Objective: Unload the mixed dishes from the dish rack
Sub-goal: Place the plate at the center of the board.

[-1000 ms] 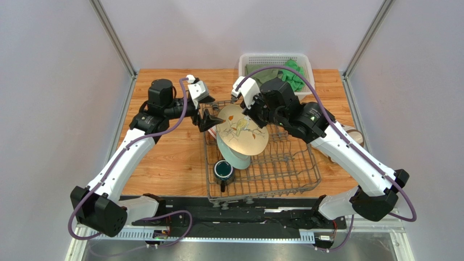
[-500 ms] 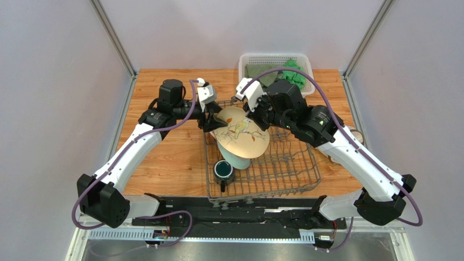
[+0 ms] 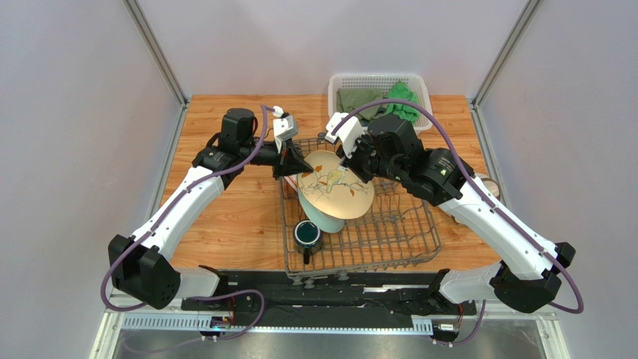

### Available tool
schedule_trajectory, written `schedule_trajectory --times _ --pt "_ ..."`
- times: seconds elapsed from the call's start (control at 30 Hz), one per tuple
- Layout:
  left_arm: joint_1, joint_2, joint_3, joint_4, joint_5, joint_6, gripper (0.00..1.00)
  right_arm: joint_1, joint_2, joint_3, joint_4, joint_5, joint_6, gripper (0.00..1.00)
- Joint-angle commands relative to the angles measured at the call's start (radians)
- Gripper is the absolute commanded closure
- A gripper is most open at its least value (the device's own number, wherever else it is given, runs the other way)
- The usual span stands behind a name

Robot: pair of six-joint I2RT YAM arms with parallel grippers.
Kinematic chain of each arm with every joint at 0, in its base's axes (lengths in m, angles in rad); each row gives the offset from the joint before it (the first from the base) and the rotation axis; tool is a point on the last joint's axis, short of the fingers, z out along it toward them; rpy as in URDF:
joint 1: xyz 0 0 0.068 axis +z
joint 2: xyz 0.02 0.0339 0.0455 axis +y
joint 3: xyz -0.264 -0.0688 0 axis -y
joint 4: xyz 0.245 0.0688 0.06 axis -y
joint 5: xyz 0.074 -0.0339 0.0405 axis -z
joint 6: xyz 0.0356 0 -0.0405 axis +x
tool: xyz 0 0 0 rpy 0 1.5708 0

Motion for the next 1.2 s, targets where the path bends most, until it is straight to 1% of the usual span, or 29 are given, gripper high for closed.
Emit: schedule_trajectory --times 0.0,0.03,0.13,0.17,0.23,0.33,0.37,0.4,0.43,0.53,0.63,0.77,0.87,0.93,0.97,1.1,1.17 --pt "-0.013 -0.010 0.042 0.034 0.090 -0.010 1.00 0.005 -0.048 0.016 0.173 0.014 0.005 1.00" --pt "-0.013 -0.017 0.039 0.034 0.091 -0.010 1.00 0.005 -0.047 0.013 0.174 0.017 0.004 1.00" --pt "-0.013 -0.033 0.039 0.035 0.079 -0.015 1.00 0.005 -0.050 0.004 0.176 0.029 -0.005 0.92" --pt "-0.013 -0.037 0.039 0.037 0.058 -0.015 1.00 0.003 -0.050 0.001 0.177 0.031 -0.005 0.87" --pt "-0.013 -0.051 0.036 0.038 0.036 -0.012 1.00 0.003 -0.051 -0.004 0.177 0.040 -0.009 0.83" --pt "-0.012 -0.062 0.034 0.043 0.014 -0.007 1.00 0.005 -0.051 -0.005 0.179 0.058 -0.012 0.75" --pt "-0.012 -0.065 0.034 0.045 0.013 -0.007 1.00 0.005 -0.056 -0.007 0.179 0.063 -0.019 0.66" --pt "-0.007 -0.070 0.034 0.046 0.011 -0.007 1.00 0.005 -0.054 -0.013 0.177 0.074 -0.022 0.62" --pt "-0.006 -0.073 0.030 0.049 0.011 -0.013 1.00 0.005 -0.057 -0.016 0.180 0.080 -0.027 0.51" --pt "0.009 -0.086 0.022 0.071 0.013 -0.033 1.00 0.003 -0.068 -0.039 0.197 0.117 -0.039 0.40" --pt "0.043 -0.103 0.005 0.112 0.008 -0.080 1.00 0.002 -0.085 -0.053 0.217 0.156 -0.048 0.36" --pt "0.120 -0.120 -0.001 0.184 -0.031 -0.172 1.00 0.000 -0.106 -0.068 0.248 0.221 -0.061 0.34" --pt "0.224 -0.129 -0.001 0.238 -0.079 -0.263 1.00 -0.013 -0.119 -0.085 0.271 0.259 -0.064 0.34" --pt "0.269 -0.129 0.003 0.264 -0.116 -0.327 1.00 -0.024 -0.123 -0.097 0.288 0.284 -0.065 0.34" --pt "0.310 -0.123 0.008 0.267 -0.131 -0.346 1.00 -0.030 -0.126 -0.108 0.294 0.299 -0.067 0.34" --pt "0.402 -0.106 0.022 0.275 -0.191 -0.451 1.00 -0.056 -0.131 -0.131 0.323 0.330 -0.064 0.34" --pt "0.478 -0.091 0.016 0.298 -0.214 -0.502 1.00 -0.081 -0.134 -0.143 0.329 0.331 -0.048 0.34"
